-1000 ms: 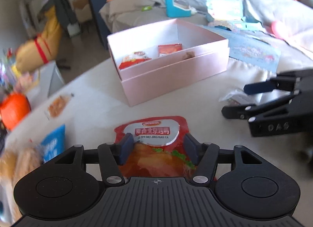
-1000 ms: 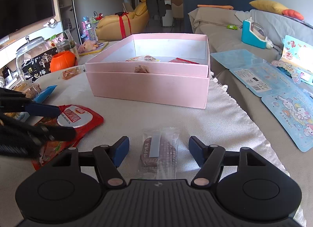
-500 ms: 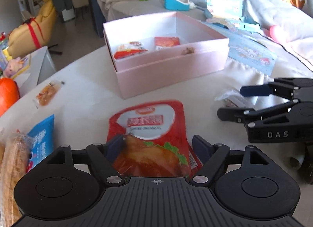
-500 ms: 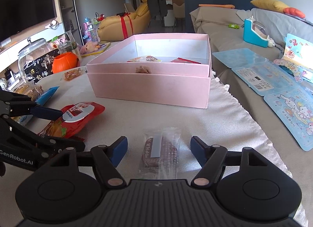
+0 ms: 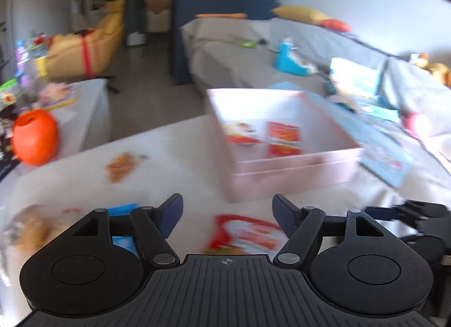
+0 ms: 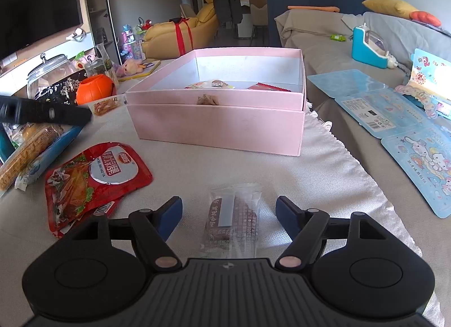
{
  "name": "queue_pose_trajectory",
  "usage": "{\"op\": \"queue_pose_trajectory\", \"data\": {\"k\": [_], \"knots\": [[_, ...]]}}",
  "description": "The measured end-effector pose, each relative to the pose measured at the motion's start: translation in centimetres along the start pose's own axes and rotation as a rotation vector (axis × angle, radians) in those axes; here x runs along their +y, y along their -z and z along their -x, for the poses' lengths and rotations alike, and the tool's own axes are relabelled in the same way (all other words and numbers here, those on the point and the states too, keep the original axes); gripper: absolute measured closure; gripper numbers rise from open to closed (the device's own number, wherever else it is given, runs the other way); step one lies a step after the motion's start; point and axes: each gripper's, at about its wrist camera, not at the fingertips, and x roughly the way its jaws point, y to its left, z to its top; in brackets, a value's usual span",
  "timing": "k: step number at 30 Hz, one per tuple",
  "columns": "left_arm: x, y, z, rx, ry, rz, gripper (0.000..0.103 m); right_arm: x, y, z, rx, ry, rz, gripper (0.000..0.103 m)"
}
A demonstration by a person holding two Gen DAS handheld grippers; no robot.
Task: Organize snacks
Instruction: 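Grasp the red roast-chicken bag with the left tool while the right tool holds the hawthorn packet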
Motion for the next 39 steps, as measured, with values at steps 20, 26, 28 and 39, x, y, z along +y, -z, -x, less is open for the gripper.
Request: {"op": "queue_pose_trajectory", "data": {"k": [20, 26, 28, 39], "knots": [[-3.8, 2.1, -6.5, 0.332, 0.117, -0.221, 0.003, -0.1, -0.1, -0.2, 0.002, -0.008, 0.003, 0.026], [-4.5, 2.4, -6.0, 0.287, 0.100, -0.240, 0.011, -0.1, -0.1, -0.2, 0.003, -0.009, 0.003, 0.025], [-4.3, 2.5, -5.5, 0.281, 0.097, -0.214, 0.013, -0.1, -0.1, -0.2, 0.003, -0.010, 0.004, 0.025], [-3.5, 5.1, 3.1, 0.109, 0.113, -0.052, 0.023, -0.1, -0.1, -0.1, 0.004, -0.014, 0.004, 0.023]]}}
